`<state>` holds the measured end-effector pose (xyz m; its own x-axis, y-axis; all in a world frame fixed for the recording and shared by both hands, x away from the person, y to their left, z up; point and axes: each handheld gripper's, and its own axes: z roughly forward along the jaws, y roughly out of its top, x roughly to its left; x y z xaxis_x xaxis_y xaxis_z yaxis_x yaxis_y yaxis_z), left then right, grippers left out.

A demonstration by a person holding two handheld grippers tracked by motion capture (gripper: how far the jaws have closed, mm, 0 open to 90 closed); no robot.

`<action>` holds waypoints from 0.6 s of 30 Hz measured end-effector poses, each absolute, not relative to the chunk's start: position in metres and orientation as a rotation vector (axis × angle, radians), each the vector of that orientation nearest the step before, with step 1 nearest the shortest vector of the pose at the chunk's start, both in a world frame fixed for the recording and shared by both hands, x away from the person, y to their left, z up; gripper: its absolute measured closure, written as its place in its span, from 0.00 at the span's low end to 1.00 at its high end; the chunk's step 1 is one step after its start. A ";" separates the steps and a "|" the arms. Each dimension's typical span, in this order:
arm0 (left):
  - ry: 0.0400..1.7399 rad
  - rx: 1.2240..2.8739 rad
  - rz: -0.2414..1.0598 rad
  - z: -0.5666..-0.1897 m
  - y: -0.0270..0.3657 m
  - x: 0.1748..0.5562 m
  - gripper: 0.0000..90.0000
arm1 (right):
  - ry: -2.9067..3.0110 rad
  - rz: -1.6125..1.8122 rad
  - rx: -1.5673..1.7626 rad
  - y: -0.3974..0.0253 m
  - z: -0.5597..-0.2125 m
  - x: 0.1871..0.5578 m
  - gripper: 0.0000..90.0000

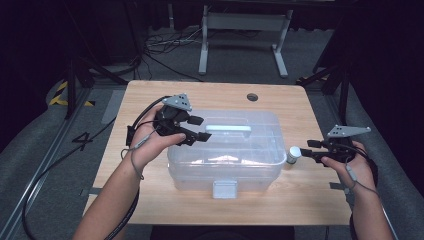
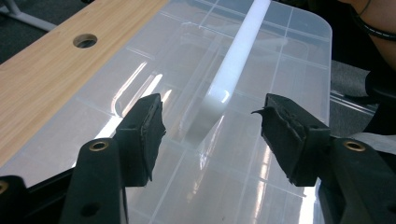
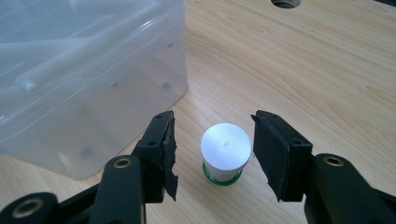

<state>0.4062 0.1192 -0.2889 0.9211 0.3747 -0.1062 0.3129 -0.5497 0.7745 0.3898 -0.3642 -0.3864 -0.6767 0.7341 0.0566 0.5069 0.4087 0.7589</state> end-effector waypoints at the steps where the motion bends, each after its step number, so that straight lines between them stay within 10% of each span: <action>1: 0.487 2.192 0.089 -0.289 0.119 0.406 0.44 | 2.383 1.134 1.082 -0.364 -0.386 0.390 0.55; 18: 0.455 2.312 0.215 -0.304 0.083 0.411 0.60 | 2.375 1.187 1.092 -0.361 -0.386 0.388 0.54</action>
<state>0.4110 0.0835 -0.3040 0.9224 0.3858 0.0177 0.2585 -0.6508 0.7139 0.3882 -0.3610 -0.3864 -0.6793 0.7286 0.0877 0.5077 0.3803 0.7731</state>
